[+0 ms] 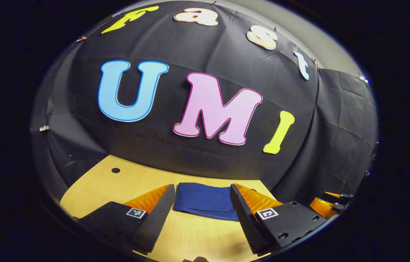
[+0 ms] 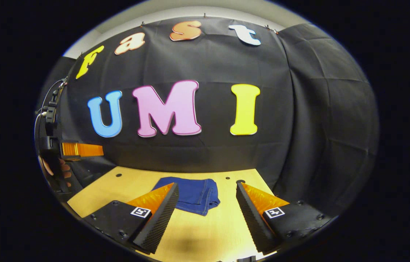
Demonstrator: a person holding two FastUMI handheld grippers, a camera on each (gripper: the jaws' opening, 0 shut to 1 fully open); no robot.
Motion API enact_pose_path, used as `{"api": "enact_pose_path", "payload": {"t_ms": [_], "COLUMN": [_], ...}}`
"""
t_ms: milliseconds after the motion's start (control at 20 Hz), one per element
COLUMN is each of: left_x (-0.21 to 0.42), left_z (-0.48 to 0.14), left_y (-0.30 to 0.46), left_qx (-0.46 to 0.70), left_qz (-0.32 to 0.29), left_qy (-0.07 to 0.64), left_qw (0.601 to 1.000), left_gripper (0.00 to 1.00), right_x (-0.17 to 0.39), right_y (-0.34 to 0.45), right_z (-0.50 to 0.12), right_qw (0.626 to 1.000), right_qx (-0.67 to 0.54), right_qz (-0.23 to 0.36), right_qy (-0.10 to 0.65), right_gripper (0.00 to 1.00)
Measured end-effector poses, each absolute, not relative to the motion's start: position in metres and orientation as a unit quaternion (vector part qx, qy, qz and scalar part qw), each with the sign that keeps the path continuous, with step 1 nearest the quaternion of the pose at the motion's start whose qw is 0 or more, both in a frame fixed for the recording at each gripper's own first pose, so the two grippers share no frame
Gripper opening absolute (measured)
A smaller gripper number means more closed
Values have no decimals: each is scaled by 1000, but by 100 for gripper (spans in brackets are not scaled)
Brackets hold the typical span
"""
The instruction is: Grasp the waist and the cuffs of the jeans and fold them to make the two legs overlap; first hold the waist and fold one-third of the jeans toward the cuffs, then hold the cuffs and fold the remaining one-third in the same direction to finish folding.
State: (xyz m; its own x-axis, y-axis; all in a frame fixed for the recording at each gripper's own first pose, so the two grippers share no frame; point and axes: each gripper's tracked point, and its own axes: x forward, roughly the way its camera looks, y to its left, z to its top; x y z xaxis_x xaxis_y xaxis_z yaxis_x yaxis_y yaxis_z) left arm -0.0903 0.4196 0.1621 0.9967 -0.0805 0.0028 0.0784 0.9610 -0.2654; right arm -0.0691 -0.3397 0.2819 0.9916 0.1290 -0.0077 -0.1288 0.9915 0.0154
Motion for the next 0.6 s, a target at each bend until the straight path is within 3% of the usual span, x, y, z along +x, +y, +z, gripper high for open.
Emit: {"api": "enact_pose_path", "payload": {"t_ms": [300,600], "left_x": [-195,-251], "left_z": [192,214], "left_y": [466,480], "left_qx": [-80,-52], "left_qz": [-5,22], "left_qy": [-64,-100], "left_qw": [995,993], "left_gripper": [96,96], "right_x": [-144,-171], "right_y": [-327,-302], "right_z": [333,381], "right_qw": [998,994], "right_qx": [5,1], "right_qz": [53,66], "right_qy": [-37,-86], "right_gripper": [97,97]}}
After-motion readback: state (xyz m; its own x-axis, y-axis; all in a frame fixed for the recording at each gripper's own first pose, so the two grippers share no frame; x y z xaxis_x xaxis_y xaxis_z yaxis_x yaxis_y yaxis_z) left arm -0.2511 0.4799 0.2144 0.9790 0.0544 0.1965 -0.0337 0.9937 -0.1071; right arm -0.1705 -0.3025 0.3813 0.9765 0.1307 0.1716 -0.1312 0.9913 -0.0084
